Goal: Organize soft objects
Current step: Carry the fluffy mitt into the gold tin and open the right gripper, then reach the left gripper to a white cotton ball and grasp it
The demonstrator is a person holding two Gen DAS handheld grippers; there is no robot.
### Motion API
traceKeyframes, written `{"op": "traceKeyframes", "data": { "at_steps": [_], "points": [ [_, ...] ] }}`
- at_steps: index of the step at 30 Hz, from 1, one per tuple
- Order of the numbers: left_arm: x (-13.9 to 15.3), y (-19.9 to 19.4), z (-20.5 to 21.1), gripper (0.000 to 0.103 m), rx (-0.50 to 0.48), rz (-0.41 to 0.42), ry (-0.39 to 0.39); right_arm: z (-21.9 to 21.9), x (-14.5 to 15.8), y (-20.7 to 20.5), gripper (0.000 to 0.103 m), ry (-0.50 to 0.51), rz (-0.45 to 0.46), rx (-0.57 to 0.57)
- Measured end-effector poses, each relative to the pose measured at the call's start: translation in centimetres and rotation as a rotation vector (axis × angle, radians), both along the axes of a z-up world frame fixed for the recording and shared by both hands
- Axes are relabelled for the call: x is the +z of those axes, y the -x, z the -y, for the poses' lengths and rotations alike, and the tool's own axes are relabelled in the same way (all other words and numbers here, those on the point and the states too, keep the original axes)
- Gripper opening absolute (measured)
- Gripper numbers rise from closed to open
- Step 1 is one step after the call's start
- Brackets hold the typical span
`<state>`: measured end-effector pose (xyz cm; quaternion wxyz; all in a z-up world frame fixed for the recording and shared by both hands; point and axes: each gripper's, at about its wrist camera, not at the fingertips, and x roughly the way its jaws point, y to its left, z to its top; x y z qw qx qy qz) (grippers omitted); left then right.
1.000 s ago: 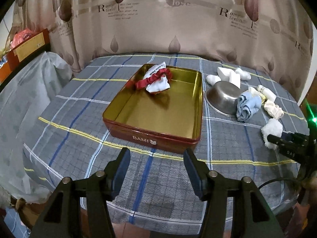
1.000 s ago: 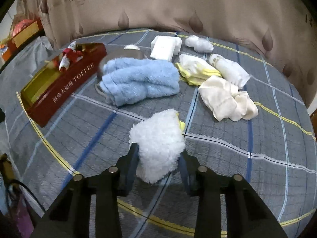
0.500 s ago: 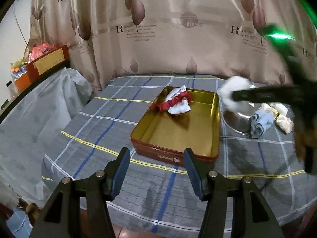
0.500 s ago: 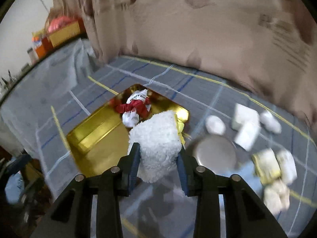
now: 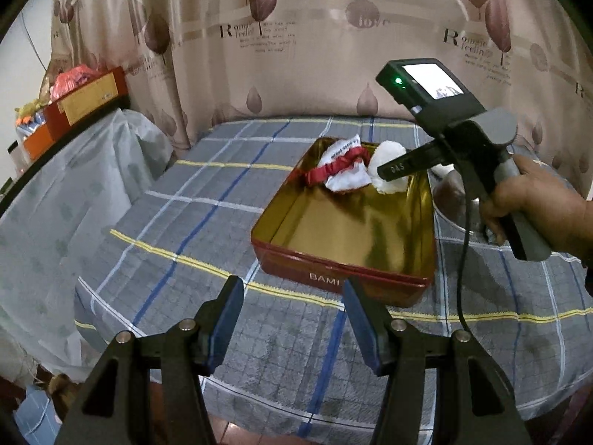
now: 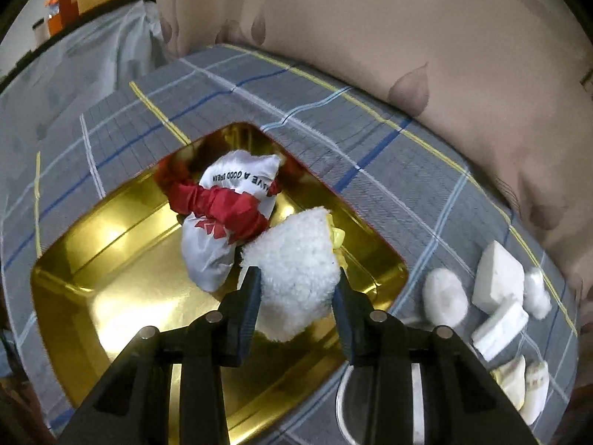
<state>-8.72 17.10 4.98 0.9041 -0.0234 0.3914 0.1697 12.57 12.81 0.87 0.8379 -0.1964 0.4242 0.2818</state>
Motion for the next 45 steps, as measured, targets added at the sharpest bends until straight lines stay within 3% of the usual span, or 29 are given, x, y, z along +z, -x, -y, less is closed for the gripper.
{"op": "traceKeyframes", "data": {
  "at_steps": [6, 9, 11, 12, 16, 20, 22, 27, 30, 34, 35, 37, 39, 42, 45],
  "points": [
    [-0.5, -0.2, -0.1, 0.057, -0.005, -0.019, 0.003, -0.9, -1.1, -0.7, 0.042, 0.022, 0.007, 0.006],
    [-0.9, -0.4, 0.1, 0.057, -0.011, -0.036, -0.002, -0.8, -0.8, -0.5, 0.064, 0.012, 0.041, 0.004],
    [-1.0, -0.5, 0.3, 0.057, -0.015, -0.044, -0.007, -0.5, -0.2, 0.1, 0.084, 0.010, 0.108, -0.008],
    [-1.1, -0.5, 0.3, 0.057, -0.016, -0.045, -0.007, -0.3, 0.3, 0.5, 0.086, 0.008, 0.139, -0.014],
    [-1.1, -0.4, 0.4, 0.057, -0.014, -0.047, -0.008, 2.1, 2.2, 2.1, 0.087, -0.049, 0.218, -0.053],
    [-1.0, -0.3, 0.7, 0.057, -0.017, -0.033, -0.019, 8.1, 3.5, 4.7, 0.090, -0.196, 0.245, -0.201],
    [-1.0, -0.2, 0.9, 0.057, -0.019, -0.036, -0.029, 11.6, 3.1, 6.5, 0.093, -0.221, 0.270, -0.291],
    [-1.3, -0.1, 1.8, 0.057, -0.046, -0.040, -0.034, 23.3, -0.8, 9.7, 0.096, -0.168, 0.273, -0.604],
    [-1.3, -0.1, 2.6, 0.057, -0.097, -0.041, -0.023, 30.1, -3.1, 9.7, 0.096, -0.096, 0.222, -0.772],
    [-0.4, -0.3, 3.9, 0.057, -0.180, -0.038, 0.012, 36.5, -5.2, 10.0, 0.096, -0.029, 0.203, -0.916],
    [-0.1, -0.4, 4.1, 0.057, -0.196, -0.037, 0.037, 37.6, -5.8, 9.8, 0.096, -0.018, 0.182, -0.942],
    [0.9, -1.2, 4.5, 0.057, -0.259, -0.035, 0.110, 39.1, -6.0, 9.8, 0.096, -0.088, 0.147, -0.958],
    [2.0, -2.7, 5.3, 0.057, -0.307, -0.053, 0.132, 38.9, -6.1, 9.3, 0.097, -0.082, 0.131, -0.962],
    [3.9, -6.1, 6.8, 0.057, -0.376, -0.080, 0.184, 38.1, -6.3, 8.9, 0.097, -0.065, 0.112, -0.916],
    [5.4, -11.1, 8.4, 0.058, -0.418, -0.110, 0.293, 38.4, -6.1, 9.0, 0.098, -0.120, 0.112, -0.900]
  ]
}}
